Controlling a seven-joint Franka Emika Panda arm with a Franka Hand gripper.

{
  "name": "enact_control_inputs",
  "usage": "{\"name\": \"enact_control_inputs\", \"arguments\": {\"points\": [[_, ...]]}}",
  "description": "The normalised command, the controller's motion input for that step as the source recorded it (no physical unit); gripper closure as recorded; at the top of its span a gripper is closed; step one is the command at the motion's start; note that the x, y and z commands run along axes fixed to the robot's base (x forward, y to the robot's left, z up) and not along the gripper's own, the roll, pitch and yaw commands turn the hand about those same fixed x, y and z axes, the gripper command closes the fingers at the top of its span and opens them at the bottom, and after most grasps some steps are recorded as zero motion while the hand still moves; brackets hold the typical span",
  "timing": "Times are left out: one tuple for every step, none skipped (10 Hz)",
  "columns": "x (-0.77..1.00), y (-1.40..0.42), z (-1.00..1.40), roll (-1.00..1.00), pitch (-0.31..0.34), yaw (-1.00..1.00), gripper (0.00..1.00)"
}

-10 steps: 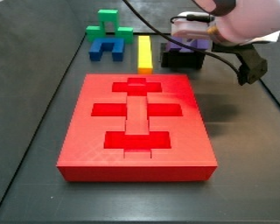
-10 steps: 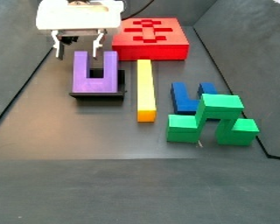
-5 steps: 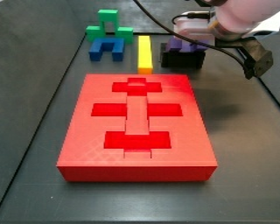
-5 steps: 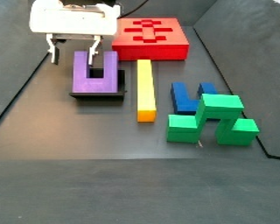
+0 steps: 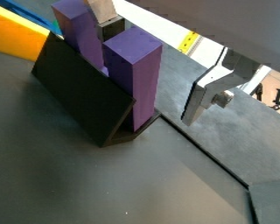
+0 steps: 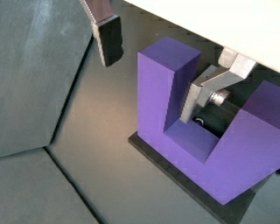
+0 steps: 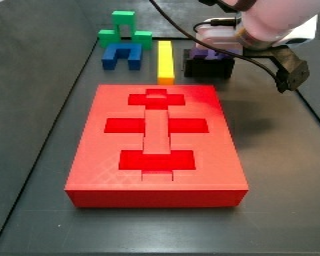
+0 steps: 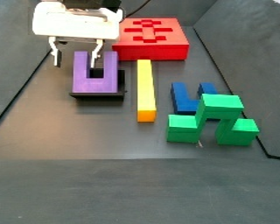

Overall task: Pick up the purple object. Move up. Place the purple object on the fixture. Regrasp the purple object. Move to above the board. Insert the purple object.
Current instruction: Regrasp the purple object.

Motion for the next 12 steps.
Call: {"name": "enact_control_inputs", "arguments": {"points": [[0.00, 0.00, 0.00, 0.02, 0.000, 0.00, 0.00], [0.00, 0.00, 0.00, 0.11, 0.000, 0.00, 0.00], [0.00, 0.00, 0.00, 0.09, 0.000, 0.00, 0.00], [0.00, 0.00, 0.00, 0.00, 0.000, 0.00, 1.00], [0.00, 0.00, 0.00, 0.00, 0.000, 0.00, 1.00], [0.00, 0.00, 0.00, 0.00, 0.000, 0.00, 1.00], [0.00, 0.00, 0.00, 0.00, 0.000, 0.00, 1.00], [0.00, 0.00, 0.00, 0.00, 0.000, 0.00, 1.00], [0.00, 0.00, 0.00, 0.00, 0.000, 0.00, 1.00], [0.00, 0.00, 0.00, 0.00, 0.000, 0.00, 1.00], [0.00, 0.00, 0.00, 0.00, 0.000, 0.00, 1.00], [0.00, 0.00, 0.00, 0.00, 0.000, 0.00, 1.00]]}}
